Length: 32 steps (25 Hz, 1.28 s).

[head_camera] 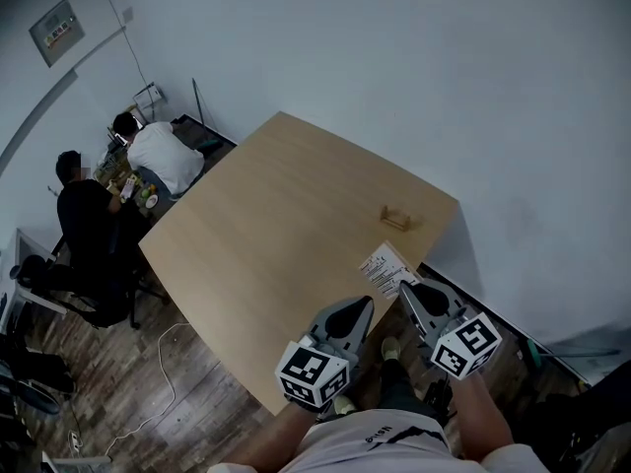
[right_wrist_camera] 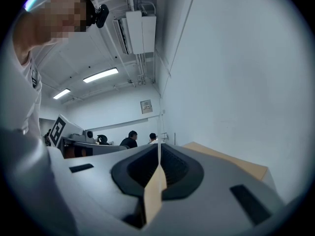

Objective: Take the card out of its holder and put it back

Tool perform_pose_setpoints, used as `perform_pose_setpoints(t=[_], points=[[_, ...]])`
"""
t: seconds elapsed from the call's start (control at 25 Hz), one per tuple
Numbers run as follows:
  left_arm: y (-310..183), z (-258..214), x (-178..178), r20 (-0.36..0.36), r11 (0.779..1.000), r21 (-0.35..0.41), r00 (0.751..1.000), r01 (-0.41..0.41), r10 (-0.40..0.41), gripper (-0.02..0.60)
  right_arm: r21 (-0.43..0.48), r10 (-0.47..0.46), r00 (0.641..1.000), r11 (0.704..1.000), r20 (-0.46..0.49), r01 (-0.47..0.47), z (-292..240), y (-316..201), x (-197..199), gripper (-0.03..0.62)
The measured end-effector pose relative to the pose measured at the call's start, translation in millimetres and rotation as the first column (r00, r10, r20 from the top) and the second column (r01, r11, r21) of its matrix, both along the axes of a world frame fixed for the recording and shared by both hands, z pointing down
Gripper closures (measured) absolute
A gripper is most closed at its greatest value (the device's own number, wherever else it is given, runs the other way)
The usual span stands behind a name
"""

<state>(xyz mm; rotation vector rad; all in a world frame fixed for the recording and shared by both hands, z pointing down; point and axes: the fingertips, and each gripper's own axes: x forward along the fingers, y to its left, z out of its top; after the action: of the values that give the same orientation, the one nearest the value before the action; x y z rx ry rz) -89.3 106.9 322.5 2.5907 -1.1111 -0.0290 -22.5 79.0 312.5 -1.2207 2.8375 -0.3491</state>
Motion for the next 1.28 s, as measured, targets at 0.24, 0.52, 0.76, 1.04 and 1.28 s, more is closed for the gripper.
perform_pose_setpoints(t=[0.24, 0.52, 0.76, 1.04, 1.28], points=[[-31, 2, -1, 0.006, 1.000, 0.008, 1.000, 0.014, -0.014, 0.569, 0.009, 0.014, 1.000, 1.000, -0.025, -0.013, 4, -38, 19, 0.569], [-117, 29, 24, 0.027, 0.999, -0.002, 0.999, 0.039, -0.039, 0.569, 0.022, 0.013, 0.998, 1.000, -0.060, -0.011, 25, -138, 69, 0.569], [-175, 59, 53, 0.048, 0.998, -0.019, 0.997, 0.059, -0.058, 0.569, 0.019, -0.010, 0.994, 1.000, -0.106, 0.012, 56, -206, 99, 0.569], [-260, 104, 89, 0.086, 0.992, -0.068, 0.992, 0.102, -0.096, 0.569, 0.039, -0.146, 0.970, 0.987, -0.193, 0.156, 113, -302, 125, 0.569], [-291, 160, 95, 0.107, 0.977, -0.138, 0.984, 0.160, -0.146, 0.569, -0.019, -0.229, 0.954, 0.973, -0.192, 0.230, 185, -342, 124, 0.569]])
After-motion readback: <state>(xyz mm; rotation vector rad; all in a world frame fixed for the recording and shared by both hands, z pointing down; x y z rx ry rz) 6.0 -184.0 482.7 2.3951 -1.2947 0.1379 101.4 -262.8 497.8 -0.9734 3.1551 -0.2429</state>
